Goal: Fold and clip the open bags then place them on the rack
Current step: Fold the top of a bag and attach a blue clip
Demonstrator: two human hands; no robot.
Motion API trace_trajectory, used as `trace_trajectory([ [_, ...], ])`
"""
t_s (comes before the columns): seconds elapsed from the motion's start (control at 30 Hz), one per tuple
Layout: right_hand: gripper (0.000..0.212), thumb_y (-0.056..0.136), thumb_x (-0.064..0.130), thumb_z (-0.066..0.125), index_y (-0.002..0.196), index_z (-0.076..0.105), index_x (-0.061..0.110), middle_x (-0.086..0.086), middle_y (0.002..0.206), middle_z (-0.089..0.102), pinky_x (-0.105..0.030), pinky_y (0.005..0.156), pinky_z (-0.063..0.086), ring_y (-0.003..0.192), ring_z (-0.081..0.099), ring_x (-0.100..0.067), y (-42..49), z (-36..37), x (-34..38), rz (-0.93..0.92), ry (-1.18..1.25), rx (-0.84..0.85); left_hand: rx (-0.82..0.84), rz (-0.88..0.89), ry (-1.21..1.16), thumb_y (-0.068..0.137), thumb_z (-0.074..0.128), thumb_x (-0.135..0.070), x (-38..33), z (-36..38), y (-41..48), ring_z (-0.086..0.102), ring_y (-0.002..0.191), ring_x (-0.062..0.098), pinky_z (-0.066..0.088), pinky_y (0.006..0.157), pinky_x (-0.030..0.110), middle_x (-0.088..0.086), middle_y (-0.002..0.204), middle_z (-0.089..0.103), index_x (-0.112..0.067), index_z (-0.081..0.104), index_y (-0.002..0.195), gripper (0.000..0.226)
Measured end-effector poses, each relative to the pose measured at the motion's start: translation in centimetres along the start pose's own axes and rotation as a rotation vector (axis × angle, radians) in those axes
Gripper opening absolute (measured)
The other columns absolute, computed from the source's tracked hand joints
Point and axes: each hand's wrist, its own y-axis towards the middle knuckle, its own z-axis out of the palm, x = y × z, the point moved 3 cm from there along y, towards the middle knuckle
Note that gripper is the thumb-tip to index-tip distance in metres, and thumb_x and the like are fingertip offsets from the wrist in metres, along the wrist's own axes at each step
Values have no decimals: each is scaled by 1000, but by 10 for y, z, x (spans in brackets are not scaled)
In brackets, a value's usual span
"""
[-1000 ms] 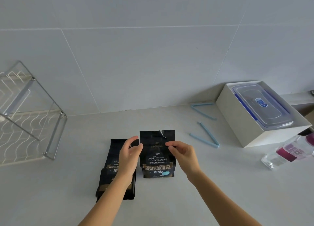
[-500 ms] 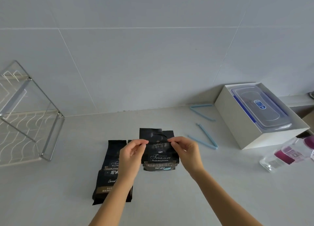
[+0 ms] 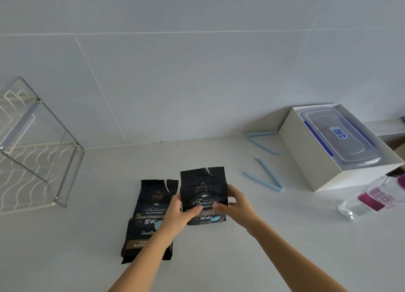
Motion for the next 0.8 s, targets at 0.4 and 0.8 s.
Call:
trace_trajectory([
  [0.4,25,70,8,77,85,70,27,23,83,66,-15,73,49,82,61,5,-6,5,11,-217,-128,-113,-119,126,-40,72,77,-6,-9,7,-3,70,80,12,56,65,20,1,85,73,-23,66,84,24],
  [0.8,27,78,28,74,98,66,10,-3,94,73,-36,76,60,84,70,-14,-5,28,7,-37,4,-78,-96,-82,-413,59,79,-32,13,5,-18,73,78,14,55,58,22,0,86,77,-25,71,89,32],
])
